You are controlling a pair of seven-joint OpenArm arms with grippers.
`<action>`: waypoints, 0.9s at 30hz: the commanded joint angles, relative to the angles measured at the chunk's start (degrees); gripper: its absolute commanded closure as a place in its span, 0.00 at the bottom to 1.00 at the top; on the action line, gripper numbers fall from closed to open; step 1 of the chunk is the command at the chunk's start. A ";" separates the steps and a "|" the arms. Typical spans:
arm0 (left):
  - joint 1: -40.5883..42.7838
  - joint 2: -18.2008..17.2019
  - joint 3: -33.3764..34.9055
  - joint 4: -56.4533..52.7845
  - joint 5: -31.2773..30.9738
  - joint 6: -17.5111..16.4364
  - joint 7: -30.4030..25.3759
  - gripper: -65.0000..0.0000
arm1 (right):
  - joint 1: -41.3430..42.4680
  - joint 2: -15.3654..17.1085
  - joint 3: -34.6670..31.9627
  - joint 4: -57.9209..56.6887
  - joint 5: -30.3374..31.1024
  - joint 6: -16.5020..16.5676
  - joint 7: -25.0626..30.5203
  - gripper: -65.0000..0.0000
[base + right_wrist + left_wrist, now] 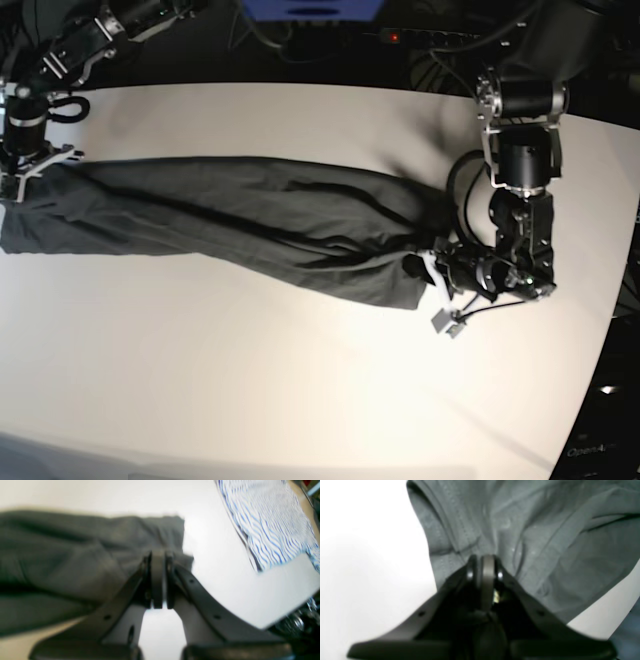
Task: Fold the T-shirt properly
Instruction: 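Stretch the strip between both grippers to flatten it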
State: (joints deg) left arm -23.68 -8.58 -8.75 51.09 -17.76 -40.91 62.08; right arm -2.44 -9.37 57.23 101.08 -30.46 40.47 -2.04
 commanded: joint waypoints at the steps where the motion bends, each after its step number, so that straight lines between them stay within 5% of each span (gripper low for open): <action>1: 1.13 -0.08 0.62 -1.02 5.50 0.91 5.30 0.94 | 0.63 0.97 -0.13 -0.11 0.70 -0.47 1.12 0.98; 17: 1.13 -0.08 0.62 -1.02 5.58 0.91 5.48 0.94 | 9.51 17.06 -4.09 -23.67 0.70 -0.47 -8.90 0.99; 27: 1.13 -0.08 0.62 -1.02 5.67 0.91 5.48 0.94 | 11.18 20.13 -5.14 -34.66 0.70 -0.47 -8.55 0.99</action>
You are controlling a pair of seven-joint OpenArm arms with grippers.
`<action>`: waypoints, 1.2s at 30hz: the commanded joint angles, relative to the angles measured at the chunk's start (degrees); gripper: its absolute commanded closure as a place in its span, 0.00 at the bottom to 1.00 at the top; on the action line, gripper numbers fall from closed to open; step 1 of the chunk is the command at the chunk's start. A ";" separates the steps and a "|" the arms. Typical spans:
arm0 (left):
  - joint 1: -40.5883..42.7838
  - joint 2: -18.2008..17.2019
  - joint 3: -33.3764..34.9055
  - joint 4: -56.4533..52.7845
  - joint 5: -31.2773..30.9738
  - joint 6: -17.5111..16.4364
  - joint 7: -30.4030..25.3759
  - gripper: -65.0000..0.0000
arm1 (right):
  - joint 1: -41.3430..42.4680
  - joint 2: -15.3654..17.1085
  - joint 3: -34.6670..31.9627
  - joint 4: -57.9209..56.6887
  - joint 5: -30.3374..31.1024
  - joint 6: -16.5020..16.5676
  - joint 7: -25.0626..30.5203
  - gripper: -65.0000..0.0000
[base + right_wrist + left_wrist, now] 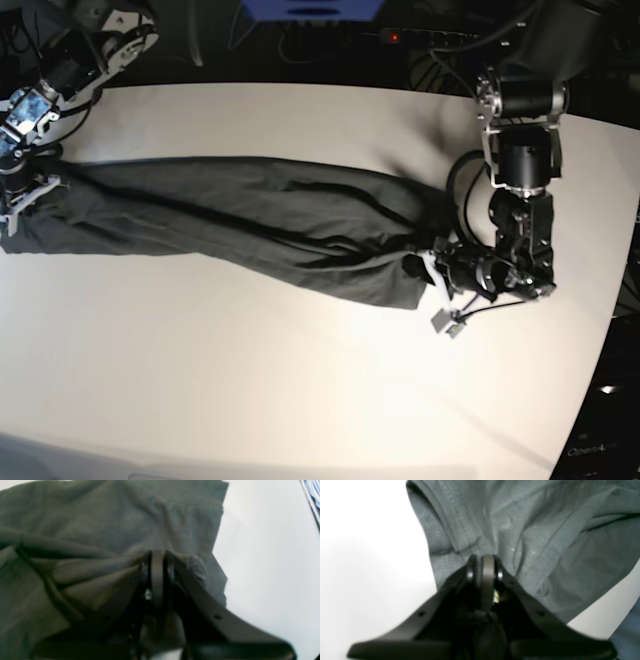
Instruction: Fold the T-shirt properly
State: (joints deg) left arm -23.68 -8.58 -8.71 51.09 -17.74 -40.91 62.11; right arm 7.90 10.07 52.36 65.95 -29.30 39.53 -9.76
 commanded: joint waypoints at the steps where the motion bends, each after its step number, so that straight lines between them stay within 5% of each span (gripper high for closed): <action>1: 1.13 -0.08 0.58 -1.02 5.65 0.91 5.45 0.94 | 0.93 1.58 -1.06 -1.03 -0.46 0.47 -0.75 0.99; 10: 1.13 -0.87 0.58 -1.02 5.82 0.91 5.45 0.94 | 5.68 6.07 -1.85 -14.13 -0.46 0.47 -0.75 0.99; 20: 0.61 -2.01 0.58 -0.23 5.47 0.91 10.20 0.94 | 5.42 6.33 -2.03 -14.66 -0.55 0.47 -0.75 0.99; 36: -1.68 -11.77 1.19 0.29 5.91 0.91 17.89 0.94 | 5.42 6.15 -2.12 -15.01 -0.55 0.47 -0.66 0.99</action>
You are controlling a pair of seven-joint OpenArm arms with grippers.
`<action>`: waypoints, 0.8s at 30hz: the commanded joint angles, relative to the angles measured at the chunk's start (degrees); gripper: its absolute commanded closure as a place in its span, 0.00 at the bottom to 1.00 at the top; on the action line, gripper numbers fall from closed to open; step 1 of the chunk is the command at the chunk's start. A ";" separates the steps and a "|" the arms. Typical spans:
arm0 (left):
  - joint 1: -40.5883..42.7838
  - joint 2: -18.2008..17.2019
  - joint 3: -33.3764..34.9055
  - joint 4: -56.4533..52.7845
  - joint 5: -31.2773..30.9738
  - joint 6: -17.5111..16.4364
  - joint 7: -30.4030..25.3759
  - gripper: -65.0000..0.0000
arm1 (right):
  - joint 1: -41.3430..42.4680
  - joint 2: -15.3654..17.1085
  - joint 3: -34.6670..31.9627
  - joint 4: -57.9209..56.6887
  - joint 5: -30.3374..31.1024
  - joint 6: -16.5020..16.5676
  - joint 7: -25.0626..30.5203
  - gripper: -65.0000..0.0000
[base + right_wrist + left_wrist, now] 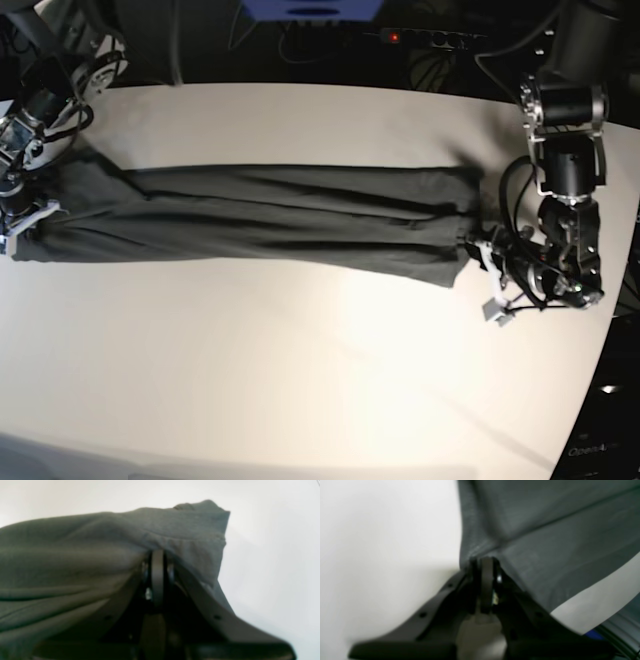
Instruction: Fold the T-shirt properly
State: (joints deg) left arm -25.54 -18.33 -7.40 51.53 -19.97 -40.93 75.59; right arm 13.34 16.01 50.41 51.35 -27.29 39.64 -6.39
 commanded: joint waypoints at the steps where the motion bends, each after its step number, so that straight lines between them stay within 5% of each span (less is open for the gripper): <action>1: 0.18 -2.64 -0.12 -0.14 8.14 0.93 4.41 0.94 | -0.02 0.21 -0.17 -0.41 -2.56 0.36 -4.02 0.99; 24: 0.27 -2.90 -0.21 -0.76 8.05 0.93 4.41 0.94 | 0.41 0.56 -0.35 -0.06 -2.56 0.36 -2.88 0.99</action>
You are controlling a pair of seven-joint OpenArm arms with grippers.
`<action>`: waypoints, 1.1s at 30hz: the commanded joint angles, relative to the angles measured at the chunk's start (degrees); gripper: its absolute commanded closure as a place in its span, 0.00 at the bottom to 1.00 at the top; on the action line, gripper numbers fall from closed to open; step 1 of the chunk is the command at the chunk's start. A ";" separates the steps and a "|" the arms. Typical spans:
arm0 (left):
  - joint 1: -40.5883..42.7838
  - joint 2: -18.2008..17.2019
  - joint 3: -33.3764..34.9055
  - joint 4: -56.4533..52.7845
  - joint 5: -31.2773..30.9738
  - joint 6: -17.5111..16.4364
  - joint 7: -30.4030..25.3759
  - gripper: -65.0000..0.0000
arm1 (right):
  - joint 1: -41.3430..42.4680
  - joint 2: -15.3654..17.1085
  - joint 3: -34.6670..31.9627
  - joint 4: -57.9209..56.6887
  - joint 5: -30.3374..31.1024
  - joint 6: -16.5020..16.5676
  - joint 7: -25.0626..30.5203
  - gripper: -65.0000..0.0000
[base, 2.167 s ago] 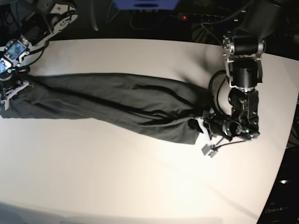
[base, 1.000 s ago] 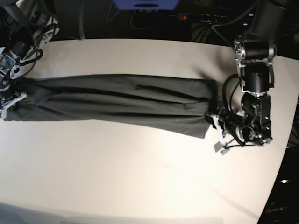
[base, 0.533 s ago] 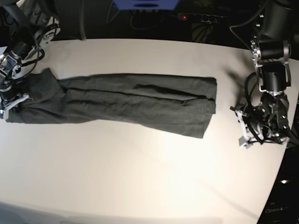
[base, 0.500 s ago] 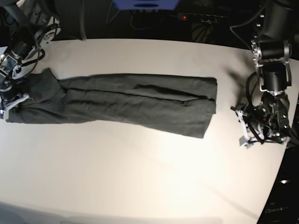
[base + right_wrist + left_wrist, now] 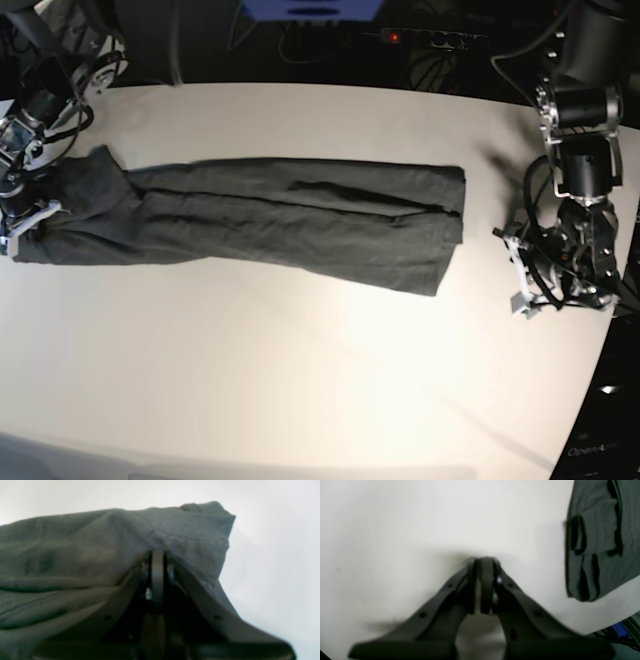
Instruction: Fold the T-shirt properly
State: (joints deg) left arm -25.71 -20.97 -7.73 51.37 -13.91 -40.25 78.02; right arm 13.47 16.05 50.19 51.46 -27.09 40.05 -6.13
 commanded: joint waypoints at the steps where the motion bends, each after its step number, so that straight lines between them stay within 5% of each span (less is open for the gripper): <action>1: 0.44 -0.17 0.12 -0.61 1.91 0.25 1.98 0.94 | 0.28 0.52 -0.13 0.63 -2.84 -0.05 -1.83 0.99; 12: 2.02 1.24 0.12 -0.08 2.00 0.25 1.98 0.94 | -5.26 -3.70 -4.61 23.04 -2.75 -0.05 0.55 0.99; 21: 1.85 2.20 0.12 -0.08 2.09 0.25 1.98 0.94 | -7.45 -4.93 -3.21 29.46 -2.49 -0.05 -0.15 0.99; 25: 1.76 2.20 0.12 -0.08 2.09 0.25 1.98 0.94 | -7.54 -8.71 3.92 31.13 -2.49 -0.05 -0.95 0.99; 33: 0.53 2.11 0.12 -0.08 2.09 0.25 1.98 0.94 | -12.55 -22.69 5.85 46.60 -2.31 -0.05 -2.26 0.99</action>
State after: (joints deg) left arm -25.74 -19.40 -7.99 52.10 -11.73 -40.03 78.91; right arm 0.16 -7.92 55.92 96.95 -30.26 40.69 -9.93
